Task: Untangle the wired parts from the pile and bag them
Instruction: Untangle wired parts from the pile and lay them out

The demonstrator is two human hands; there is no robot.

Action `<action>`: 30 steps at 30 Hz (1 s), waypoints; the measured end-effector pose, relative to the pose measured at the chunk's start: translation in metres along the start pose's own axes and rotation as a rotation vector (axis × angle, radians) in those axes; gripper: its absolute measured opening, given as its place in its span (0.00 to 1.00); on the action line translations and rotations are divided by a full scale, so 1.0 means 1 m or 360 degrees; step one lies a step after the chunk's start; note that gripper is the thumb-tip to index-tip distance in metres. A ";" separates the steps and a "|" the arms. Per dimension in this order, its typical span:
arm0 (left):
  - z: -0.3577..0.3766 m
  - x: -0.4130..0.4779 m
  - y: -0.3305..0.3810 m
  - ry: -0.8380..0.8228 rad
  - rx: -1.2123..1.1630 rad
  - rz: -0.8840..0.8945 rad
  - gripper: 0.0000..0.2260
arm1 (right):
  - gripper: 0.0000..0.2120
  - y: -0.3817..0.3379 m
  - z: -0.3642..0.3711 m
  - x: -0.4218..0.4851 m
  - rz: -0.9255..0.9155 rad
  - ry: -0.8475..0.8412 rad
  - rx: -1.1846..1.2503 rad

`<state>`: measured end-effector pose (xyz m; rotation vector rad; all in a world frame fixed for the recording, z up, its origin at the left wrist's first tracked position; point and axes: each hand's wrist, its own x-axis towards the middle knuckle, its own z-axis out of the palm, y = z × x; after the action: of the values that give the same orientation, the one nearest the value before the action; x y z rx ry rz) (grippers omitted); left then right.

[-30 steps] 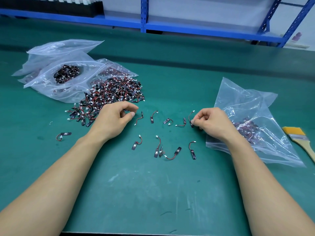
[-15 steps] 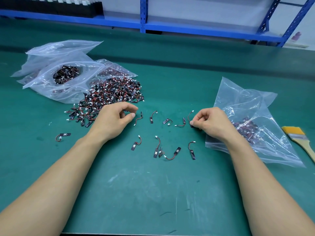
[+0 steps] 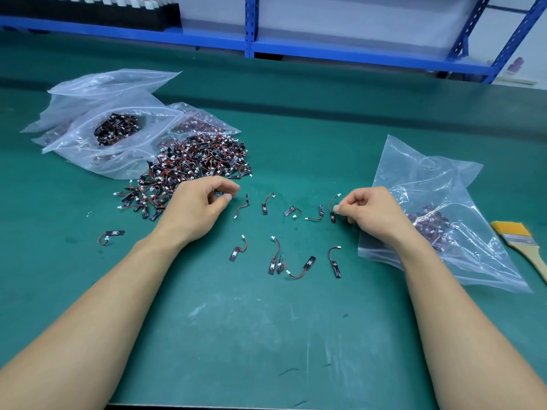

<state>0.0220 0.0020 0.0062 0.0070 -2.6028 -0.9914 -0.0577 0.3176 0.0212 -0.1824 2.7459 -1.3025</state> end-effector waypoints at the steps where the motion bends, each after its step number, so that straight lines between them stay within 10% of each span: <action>1: 0.000 0.000 0.000 0.0006 -0.0004 -0.0010 0.10 | 0.09 0.000 0.000 0.000 0.0000 0.0001 0.0012; 14: 0.004 -0.002 0.003 -0.0288 -0.0042 0.0229 0.23 | 0.10 0.001 0.001 0.002 0.0002 0.0019 -0.0042; 30: 0.004 0.000 0.000 -0.0062 -0.0099 0.0034 0.17 | 0.10 0.001 0.000 0.001 -0.0004 0.0010 -0.0032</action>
<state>0.0210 0.0048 0.0034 -0.0564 -2.6002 -1.0744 -0.0587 0.3181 0.0202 -0.1840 2.7659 -1.2785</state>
